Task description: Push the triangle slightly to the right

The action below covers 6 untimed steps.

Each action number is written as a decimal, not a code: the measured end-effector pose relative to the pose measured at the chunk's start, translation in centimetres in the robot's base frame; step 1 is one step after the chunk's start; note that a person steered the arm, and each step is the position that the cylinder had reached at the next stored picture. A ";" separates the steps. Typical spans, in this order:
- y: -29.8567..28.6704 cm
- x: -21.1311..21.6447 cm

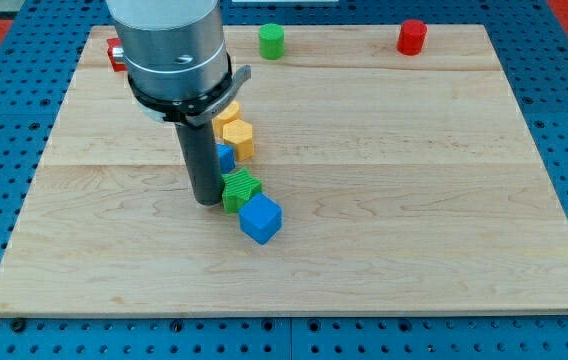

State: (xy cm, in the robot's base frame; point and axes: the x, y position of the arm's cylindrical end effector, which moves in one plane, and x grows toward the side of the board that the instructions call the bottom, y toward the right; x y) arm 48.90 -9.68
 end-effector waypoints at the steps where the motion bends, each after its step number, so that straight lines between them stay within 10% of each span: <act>1: -7.7 -1.8; 6: 10.5 -8.7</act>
